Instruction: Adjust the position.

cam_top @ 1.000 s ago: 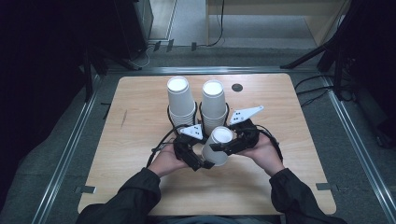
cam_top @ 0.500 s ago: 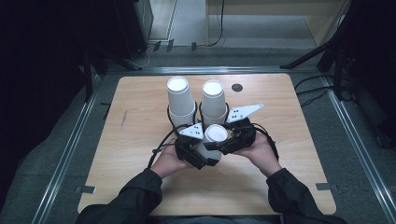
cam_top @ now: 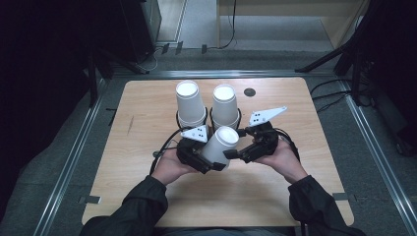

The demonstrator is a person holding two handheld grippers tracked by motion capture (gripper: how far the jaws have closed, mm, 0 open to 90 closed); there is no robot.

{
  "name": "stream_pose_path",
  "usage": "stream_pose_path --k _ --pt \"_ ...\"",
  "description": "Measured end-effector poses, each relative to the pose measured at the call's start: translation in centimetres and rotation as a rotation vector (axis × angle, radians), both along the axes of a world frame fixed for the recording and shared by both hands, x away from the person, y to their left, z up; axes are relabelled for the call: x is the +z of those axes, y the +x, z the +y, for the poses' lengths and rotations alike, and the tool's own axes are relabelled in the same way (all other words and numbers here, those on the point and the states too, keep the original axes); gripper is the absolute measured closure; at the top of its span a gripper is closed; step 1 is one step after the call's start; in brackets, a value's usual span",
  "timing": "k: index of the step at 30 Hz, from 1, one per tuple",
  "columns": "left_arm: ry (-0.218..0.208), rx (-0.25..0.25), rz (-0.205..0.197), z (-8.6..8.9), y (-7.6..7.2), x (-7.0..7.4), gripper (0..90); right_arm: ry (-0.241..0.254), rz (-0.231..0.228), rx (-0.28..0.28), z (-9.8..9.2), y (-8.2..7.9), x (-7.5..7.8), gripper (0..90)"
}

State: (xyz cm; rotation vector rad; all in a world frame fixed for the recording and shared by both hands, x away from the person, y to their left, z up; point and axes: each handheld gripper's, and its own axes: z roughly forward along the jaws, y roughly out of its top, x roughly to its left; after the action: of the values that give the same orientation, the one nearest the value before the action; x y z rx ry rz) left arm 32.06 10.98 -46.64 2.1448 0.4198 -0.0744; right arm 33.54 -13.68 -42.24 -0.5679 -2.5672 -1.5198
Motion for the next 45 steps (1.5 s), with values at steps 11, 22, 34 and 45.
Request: stream_pose_path --k 11,22,34,45 --pt "0.136 0.01 -0.006 1.1 0.1 0.8 20.3 -0.109 -0.121 0.004 -1.1 -0.8 -1.7 23.5" --pt "0.281 -0.006 -0.05 1.3 0.6 0.7 20.6 -0.181 -0.092 0.038 -0.4 -0.8 -2.8 21.3" --pt "0.347 -0.028 0.003 0.3 0.9 0.2 20.6 -0.185 -0.079 0.052 -0.1 -0.9 -2.9 21.6" --pt "0.374 -0.069 -0.026 -0.1 0.4 0.0 19.8 -0.138 -0.036 0.071 -0.3 -0.6 -2.9 17.5"
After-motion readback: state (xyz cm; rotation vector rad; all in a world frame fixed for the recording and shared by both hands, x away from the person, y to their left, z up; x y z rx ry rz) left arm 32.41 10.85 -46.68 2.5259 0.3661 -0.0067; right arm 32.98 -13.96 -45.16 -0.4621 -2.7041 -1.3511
